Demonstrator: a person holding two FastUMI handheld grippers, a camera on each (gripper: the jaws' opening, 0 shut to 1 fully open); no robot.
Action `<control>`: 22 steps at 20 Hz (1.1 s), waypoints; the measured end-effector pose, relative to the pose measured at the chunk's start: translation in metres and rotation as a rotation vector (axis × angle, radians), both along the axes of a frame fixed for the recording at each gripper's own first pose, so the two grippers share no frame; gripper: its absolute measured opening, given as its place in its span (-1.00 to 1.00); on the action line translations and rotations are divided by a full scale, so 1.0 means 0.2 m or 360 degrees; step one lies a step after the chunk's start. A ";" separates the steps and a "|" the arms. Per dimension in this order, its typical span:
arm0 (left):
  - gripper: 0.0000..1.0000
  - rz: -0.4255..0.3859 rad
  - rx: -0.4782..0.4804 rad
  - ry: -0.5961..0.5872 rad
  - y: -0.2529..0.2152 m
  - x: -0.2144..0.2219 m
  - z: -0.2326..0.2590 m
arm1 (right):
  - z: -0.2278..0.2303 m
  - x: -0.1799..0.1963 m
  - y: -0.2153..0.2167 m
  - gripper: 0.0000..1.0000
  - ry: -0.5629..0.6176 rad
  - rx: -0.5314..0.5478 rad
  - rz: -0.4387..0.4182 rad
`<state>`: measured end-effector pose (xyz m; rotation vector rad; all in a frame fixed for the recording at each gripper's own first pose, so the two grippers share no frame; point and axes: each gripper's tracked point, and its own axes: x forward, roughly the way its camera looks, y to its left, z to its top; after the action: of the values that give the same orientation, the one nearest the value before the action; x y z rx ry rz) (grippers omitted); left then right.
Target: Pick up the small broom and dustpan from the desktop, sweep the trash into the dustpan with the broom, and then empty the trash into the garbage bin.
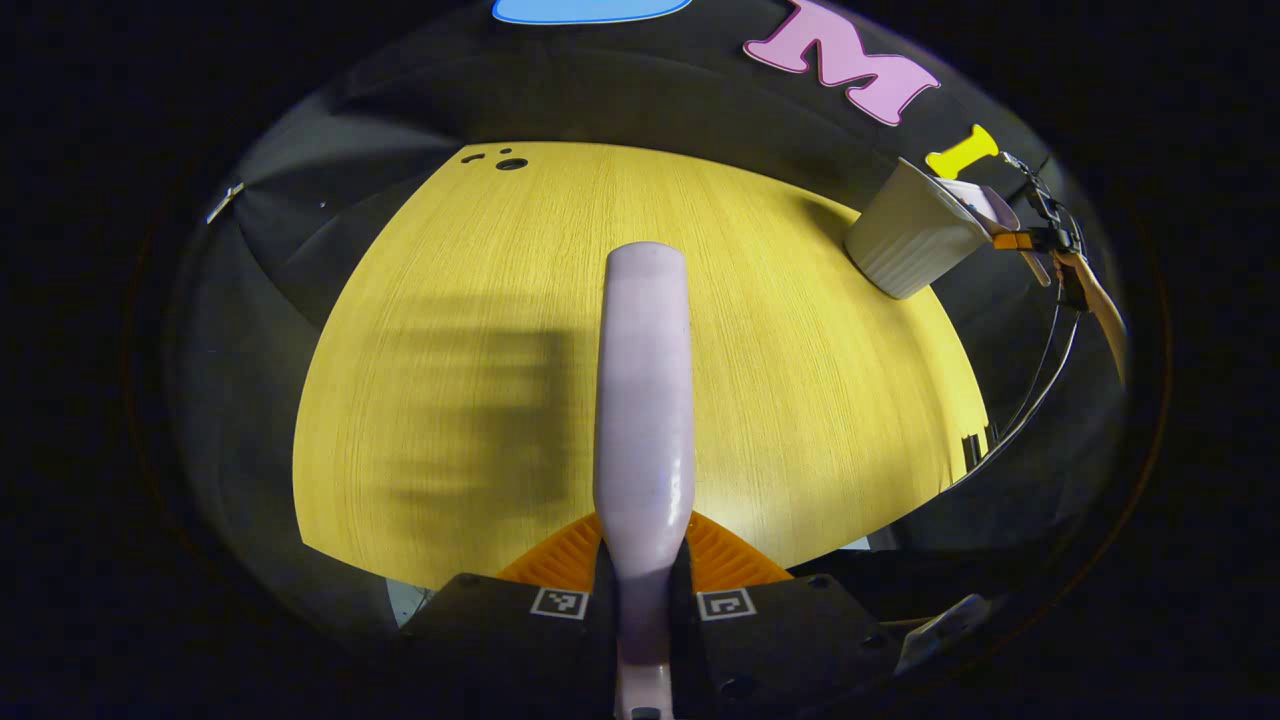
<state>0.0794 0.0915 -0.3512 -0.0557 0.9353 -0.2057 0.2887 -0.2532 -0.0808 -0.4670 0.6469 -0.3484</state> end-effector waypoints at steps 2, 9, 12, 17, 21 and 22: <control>-0.50 -0.0009 -0.0006 0.0012 -0.03 0.00 -0.02 | 0.03 0.01 -0.01 -0.29 0.0000 -0.0198 0.0035; -0.50 -0.0078 0.0047 0.0038 -0.07 -0.01 -0.05 | 0.14 0.01 -0.02 -0.30 0.0049 -0.0789 0.0109; -0.50 -0.0084 0.0033 0.0043 -0.08 -0.01 -0.04 | 0.18 0.05 -0.01 -0.39 0.0100 -0.1121 0.0193; -0.50 -0.0072 0.0026 0.0062 -0.06 -0.01 -0.06 | 0.27 0.01 0.01 -0.29 0.0133 -0.1402 0.0256; -0.50 -0.0059 0.0026 0.0071 -0.05 -0.02 -0.07 | 0.37 -0.07 -0.02 -0.29 0.0212 -0.1658 0.0345; -0.50 -0.0055 0.0023 0.0071 -0.05 -0.02 -0.07 | 0.36 -0.04 -0.04 -0.29 0.0220 -0.1676 0.0353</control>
<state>0.0756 0.0814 -0.3655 -0.0309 0.9827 -0.2307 0.2799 -0.2604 -0.0093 -1.5661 0.4965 -0.4320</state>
